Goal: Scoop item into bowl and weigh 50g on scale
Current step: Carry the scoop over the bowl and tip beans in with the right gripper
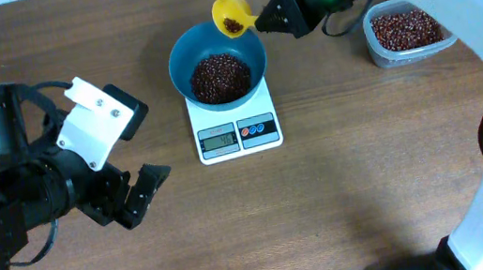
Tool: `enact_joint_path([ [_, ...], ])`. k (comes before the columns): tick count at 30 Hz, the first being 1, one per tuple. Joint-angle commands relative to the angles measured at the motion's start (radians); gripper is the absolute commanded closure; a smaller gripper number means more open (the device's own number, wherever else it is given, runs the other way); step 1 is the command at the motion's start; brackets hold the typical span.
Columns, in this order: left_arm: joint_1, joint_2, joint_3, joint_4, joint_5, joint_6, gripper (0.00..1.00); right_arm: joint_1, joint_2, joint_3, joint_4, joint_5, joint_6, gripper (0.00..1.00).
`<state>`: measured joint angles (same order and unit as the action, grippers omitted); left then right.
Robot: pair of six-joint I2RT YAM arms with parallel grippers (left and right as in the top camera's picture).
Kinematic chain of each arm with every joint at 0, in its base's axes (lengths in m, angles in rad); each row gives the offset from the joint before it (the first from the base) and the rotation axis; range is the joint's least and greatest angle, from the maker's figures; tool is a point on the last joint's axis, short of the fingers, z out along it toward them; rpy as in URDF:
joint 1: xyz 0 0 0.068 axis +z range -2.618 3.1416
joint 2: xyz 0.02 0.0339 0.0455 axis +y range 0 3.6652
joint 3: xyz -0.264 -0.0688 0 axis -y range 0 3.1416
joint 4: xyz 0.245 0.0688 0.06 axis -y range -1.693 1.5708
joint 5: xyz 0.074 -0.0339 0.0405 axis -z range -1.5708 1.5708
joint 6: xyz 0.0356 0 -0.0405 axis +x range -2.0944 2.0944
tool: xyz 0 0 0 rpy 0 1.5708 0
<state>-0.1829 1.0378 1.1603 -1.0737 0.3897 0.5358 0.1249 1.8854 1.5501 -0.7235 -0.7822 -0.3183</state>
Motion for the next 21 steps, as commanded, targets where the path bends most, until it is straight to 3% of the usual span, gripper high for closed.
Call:
enact_joint_path([
  [1, 0.003, -0.003, 0.000, 0.002, 0.014, 0.019, 0.01, 0.008, -0.024, 0.008, 0.028, 0.003, -0.018, 0.96],
  [5, 0.003, -0.003, 0.000, 0.002, 0.014, 0.019, 0.01, 0.022, -0.083, 0.016, 0.020, 0.157, -0.044, 0.96],
  [8, 0.003, -0.003, 0.000, 0.002, 0.014, 0.019, 0.01, 0.032, -0.112, 0.016, 0.028, 0.103, -0.044, 0.96],
  [14, 0.003, -0.003, 0.000, 0.002, 0.014, 0.019, 0.01, 0.117, -0.122, 0.005, -0.039, 0.324, -0.083, 0.96],
  [18, 0.003, -0.003, 0.000, 0.002, 0.014, 0.019, 0.01, 0.118, -0.121, 0.004, -0.058, 0.346, -0.124, 0.96],
  [21, 0.003, -0.003, 0.000, 0.002, 0.014, 0.019, 0.01, 0.118, -0.146, 0.032, -0.053, 0.230, -0.122, 0.96],
])
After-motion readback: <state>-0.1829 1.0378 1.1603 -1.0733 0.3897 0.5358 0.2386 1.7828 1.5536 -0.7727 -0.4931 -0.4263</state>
